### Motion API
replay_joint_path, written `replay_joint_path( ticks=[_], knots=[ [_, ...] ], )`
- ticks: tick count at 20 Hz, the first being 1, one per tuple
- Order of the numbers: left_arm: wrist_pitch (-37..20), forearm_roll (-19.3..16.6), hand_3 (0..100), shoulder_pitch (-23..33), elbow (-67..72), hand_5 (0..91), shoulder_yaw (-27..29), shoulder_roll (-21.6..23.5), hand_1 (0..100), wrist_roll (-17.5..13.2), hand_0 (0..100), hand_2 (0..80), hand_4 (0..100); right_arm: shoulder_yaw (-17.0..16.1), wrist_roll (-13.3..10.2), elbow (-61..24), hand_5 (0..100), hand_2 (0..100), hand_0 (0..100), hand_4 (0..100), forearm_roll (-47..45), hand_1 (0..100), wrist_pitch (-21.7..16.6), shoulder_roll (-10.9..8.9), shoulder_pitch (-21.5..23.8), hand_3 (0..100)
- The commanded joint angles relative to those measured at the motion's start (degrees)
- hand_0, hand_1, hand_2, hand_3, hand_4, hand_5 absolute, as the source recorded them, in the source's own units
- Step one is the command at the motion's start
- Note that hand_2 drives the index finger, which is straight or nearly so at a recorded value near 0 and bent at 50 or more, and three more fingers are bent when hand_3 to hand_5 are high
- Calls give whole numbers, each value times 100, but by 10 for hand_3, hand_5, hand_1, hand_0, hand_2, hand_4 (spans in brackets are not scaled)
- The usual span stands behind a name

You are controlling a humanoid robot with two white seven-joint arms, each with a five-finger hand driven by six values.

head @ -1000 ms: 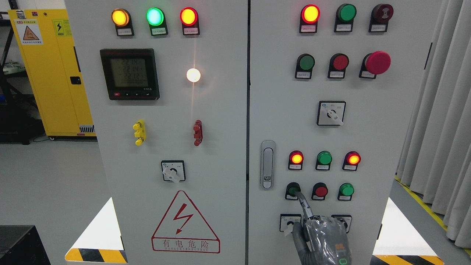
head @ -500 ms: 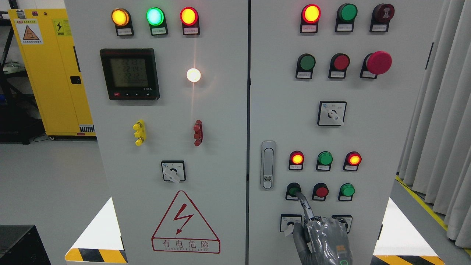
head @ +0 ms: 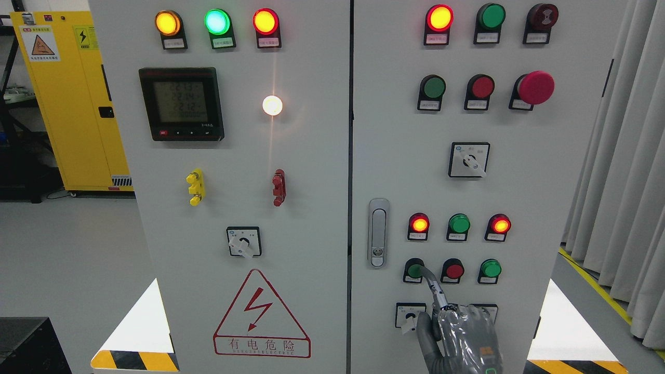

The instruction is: Press green start button

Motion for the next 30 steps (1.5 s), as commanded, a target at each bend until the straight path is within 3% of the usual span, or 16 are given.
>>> replay_joint_path(
  ticks=[1,7,9,11,12,14,16,18,20,21,25,30],
  knots=[
    [5,1,0,1,0,0,1,-2,556,-1,120,0,0,71,-147,-357,1000,0,873,1000,-194,915,-177,9,120,980],
    [5,1,0,1,0,0,-7,-2,556,-1,120,0,0,448,-200,-524,990,28,926,975,-1431,891,-519,9,602,906],
    [5,1,0,1,0,0,1,-2,556,-1,120,0,0,563,-157,-595,915,33,934,907,-2046,894,-564,9,831,827],
    [5,1,0,1,0,0,1,-2,556,8,120,0,0,625,-130,-656,806,36,881,755,-2557,862,-564,0,972,634],
    [5,1,0,1,0,0,1,-2,556,-1,120,0,0,625,-121,-656,784,36,872,727,-2820,854,-573,-9,1034,601],
    [5,1,0,1,0,0,1,-2,556,-1,120,0,0,625,-51,-656,624,36,884,549,-3400,836,-573,-26,1096,447],
    [5,1,0,1,0,0,1,-2,556,-1,120,0,0,616,264,-665,374,10,927,340,-4024,825,-573,-35,1175,266],
    [5,1,0,1,0,0,1,-2,556,-1,120,0,0,607,388,-735,242,0,938,230,-4534,819,-573,-35,1236,163],
    [5,1,0,1,0,0,1,-2,556,-1,120,0,0,598,406,-744,241,0,938,232,-4791,819,-573,-35,1254,164],
    [5,1,0,1,0,0,1,7,556,-1,120,0,0,581,432,-744,144,0,965,122,-4861,815,-573,-35,1254,86],
    [5,-8,0,1,0,0,1,-2,556,-1,120,0,0,590,617,-762,64,0,998,63,-5082,795,-573,-27,1316,35],
    [5,1,0,1,0,0,1,-2,556,-1,120,0,0,590,617,-762,56,0,897,58,-5099,791,-529,-27,1316,29]
  ],
)
